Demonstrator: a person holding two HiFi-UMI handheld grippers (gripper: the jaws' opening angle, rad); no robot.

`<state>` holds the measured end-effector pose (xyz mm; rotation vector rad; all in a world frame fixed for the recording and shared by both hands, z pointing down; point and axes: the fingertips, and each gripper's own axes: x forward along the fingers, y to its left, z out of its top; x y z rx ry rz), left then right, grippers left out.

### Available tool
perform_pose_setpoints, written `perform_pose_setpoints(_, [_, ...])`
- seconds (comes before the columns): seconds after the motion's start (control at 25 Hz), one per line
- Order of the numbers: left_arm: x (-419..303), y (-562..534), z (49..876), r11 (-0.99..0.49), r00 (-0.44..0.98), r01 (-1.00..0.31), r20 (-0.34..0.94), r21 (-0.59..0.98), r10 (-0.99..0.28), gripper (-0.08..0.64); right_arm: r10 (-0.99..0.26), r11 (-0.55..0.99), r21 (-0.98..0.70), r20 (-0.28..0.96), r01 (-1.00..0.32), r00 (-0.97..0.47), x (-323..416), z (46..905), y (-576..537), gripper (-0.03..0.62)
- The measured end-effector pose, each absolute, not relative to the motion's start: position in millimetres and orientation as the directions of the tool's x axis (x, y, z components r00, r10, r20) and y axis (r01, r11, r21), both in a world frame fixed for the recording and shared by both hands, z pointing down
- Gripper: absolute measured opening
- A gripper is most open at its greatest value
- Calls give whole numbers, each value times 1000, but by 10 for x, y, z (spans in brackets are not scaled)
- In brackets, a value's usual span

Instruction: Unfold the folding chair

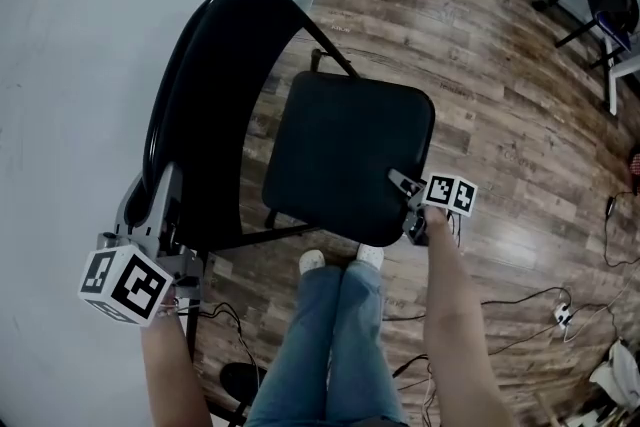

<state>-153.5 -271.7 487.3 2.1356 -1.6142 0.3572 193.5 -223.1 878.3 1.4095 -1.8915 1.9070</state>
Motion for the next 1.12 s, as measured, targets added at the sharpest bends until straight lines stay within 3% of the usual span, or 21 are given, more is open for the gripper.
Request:
perform_pose_setpoints(0.48, [-1719, -2818, 5173, -201, 263, -963, 469, 180, -843, 138, -505, -234, -693, 686, -682, -524, 2005, 9174, -2189, 450])
perform_pose_setpoints(1.12, [-1932, -2979, 5561, -158, 236, -968, 500, 193, -834, 150, -496, -267, -689, 697, -673, -517, 2188, 9603, -2196, 488])
